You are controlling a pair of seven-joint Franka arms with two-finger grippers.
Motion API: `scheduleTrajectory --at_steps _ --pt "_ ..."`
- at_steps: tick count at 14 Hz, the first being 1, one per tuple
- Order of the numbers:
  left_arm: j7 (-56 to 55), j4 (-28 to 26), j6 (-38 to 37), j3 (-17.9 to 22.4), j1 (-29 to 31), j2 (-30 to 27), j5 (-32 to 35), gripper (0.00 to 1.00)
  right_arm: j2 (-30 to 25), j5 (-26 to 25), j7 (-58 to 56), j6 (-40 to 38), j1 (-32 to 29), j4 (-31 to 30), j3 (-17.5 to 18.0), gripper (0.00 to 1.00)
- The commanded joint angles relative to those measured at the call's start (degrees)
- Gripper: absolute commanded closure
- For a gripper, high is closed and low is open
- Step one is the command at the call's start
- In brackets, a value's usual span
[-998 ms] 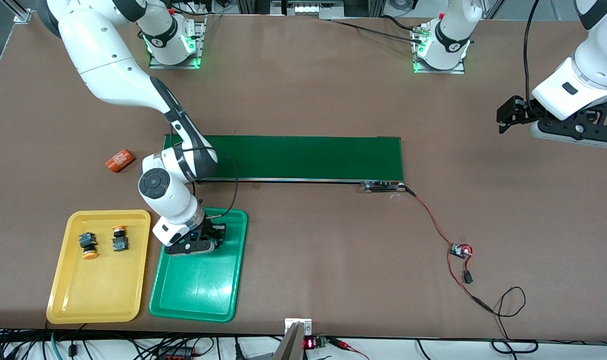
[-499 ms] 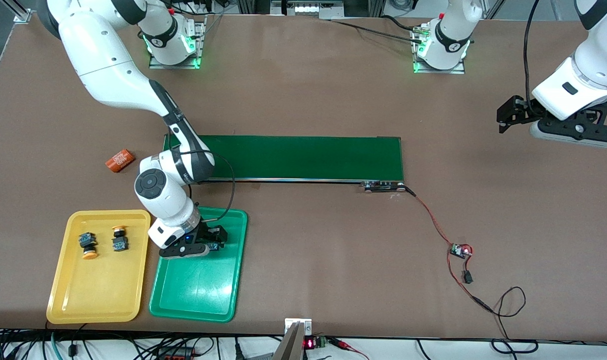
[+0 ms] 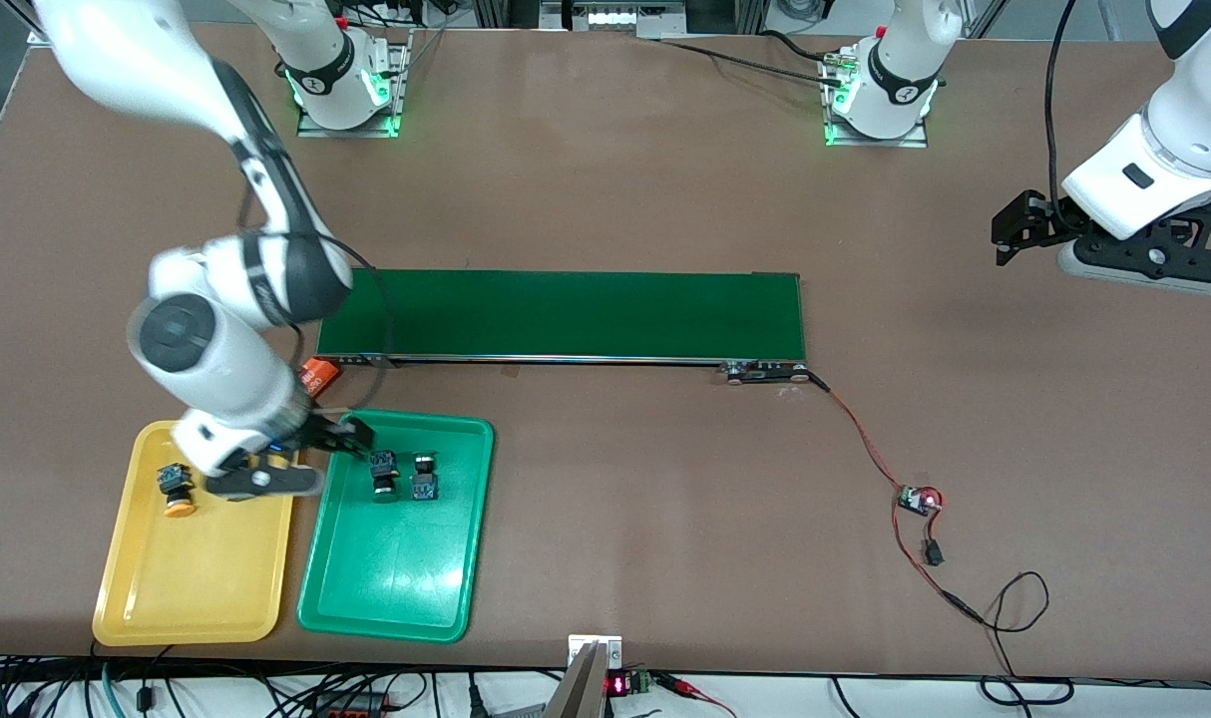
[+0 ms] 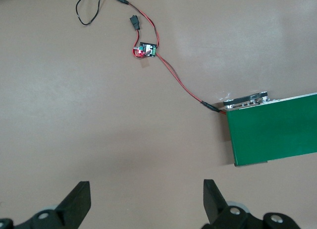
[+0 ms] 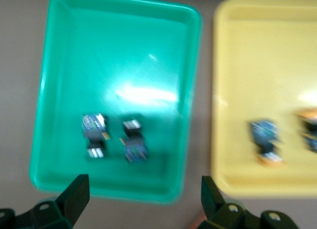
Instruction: Sort buttons by color to trays
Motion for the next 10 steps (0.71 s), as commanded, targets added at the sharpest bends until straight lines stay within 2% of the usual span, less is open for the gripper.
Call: scheduleTrajectory --at_steps 1,4,6,8,10 --pt "1.0 1.5 -1.2 0.0 0.1 0.6 0.3 0.0 -10.6 2.0 -6.1 -8.7 -4.2 -5.3 0.4 0.0" --pt "1.0 1.5 -1.2 0.0 0.3 0.6 0.3 0.0 -20.7 3.9 -8.4 -12.1 -8.3 -12.5 0.3 0.0" --pt "1.1 1.5 -1.3 0.0 0.3 0.6 0.3 0.0 -26.4 4.0 -8.4 -14.6 -8.7 -15.7 -1.2 0.0" --pt "1.0 1.5 -1.3 0.0 0.1 0.6 0.4 0.0 -29.1 7.2 -9.5 -20.2 -7.9 -15.6 -5.6 0.0" --pt "1.0 1.5 -2.0 0.0 0.1 0.5 0.4 0.0 -30.2 8.5 -17.1 -21.3 -7.3 -15.6 -10.2 0.0"
